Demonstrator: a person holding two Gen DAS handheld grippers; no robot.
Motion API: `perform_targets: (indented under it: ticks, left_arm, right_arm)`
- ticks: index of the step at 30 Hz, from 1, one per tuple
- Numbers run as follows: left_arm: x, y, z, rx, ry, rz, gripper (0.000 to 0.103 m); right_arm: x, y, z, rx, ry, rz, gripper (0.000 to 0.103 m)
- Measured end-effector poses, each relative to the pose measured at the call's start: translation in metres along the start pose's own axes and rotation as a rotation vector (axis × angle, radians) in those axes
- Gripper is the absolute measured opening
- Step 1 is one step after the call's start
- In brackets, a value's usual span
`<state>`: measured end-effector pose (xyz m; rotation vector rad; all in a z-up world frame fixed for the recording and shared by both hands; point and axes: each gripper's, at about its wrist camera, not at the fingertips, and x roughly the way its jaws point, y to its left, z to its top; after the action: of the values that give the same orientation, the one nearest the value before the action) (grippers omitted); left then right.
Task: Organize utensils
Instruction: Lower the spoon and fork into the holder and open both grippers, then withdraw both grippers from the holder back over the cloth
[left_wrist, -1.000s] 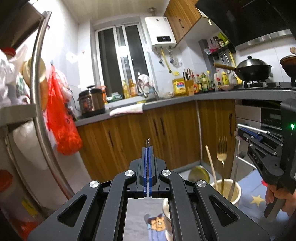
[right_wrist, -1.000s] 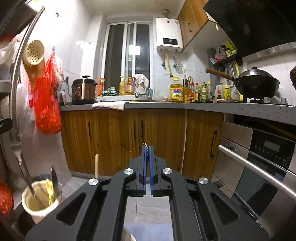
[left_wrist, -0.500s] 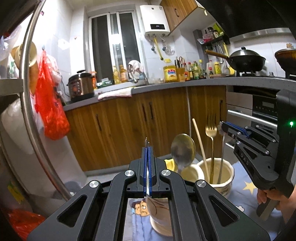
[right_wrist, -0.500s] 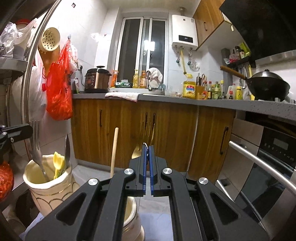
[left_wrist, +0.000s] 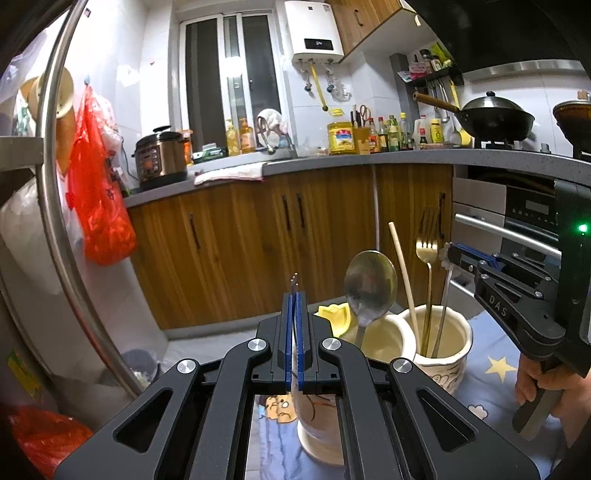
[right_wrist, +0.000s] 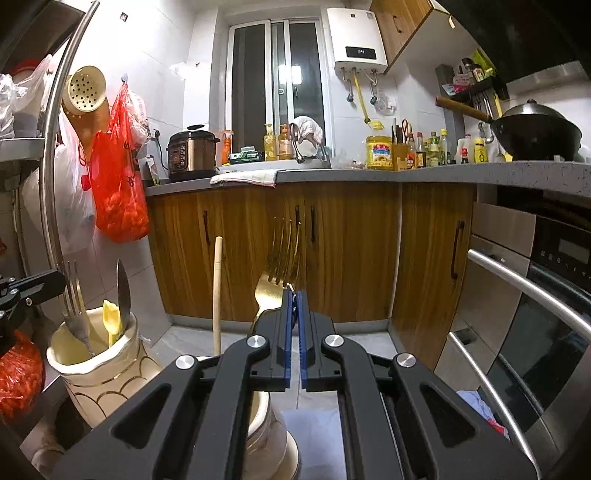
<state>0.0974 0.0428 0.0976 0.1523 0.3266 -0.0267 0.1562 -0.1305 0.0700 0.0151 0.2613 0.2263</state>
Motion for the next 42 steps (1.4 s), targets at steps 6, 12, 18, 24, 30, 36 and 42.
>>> perform_targets:
  ticks: [6, 12, 18, 24, 30, 36, 42]
  left_arm:
    - [0.001, 0.007, 0.002, -0.054, 0.003, -0.001, 0.016]
    - [-0.001, 0.011, 0.006, -0.073, 0.012, 0.004, 0.039]
    - [-0.020, 0.019, 0.011, -0.108, 0.020, 0.032, 0.070]
    - [-0.047, 0.022, 0.015, -0.123, 0.027, 0.091, 0.090]
    - [-0.079, 0.021, 0.009, -0.160, 0.058, 0.109, 0.096]
    - [-0.098, 0.011, -0.023, -0.203, 0.127, 0.066, 0.097]
    - [-0.097, -0.001, -0.060, -0.213, 0.198, 0.047, 0.097]
  right_arm:
    - [0.000, 0.000, 0.001, 0.000, 0.001, 0.014, 0.006]
    - [-0.008, 0.000, 0.005, 0.006, -0.011, 0.008, 0.037]
    - [-0.033, -0.003, 0.015, 0.027, -0.016, 0.009, 0.076]
    - [-0.063, -0.003, 0.023, 0.016, 0.018, 0.009, 0.097]
    - [-0.096, -0.001, 0.018, 0.028, 0.078, 0.025, 0.097]
    - [-0.112, 0.003, -0.014, 0.055, 0.190, 0.065, 0.097]
    - [-0.119, 0.014, -0.053, 0.052, 0.297, 0.072, 0.097]
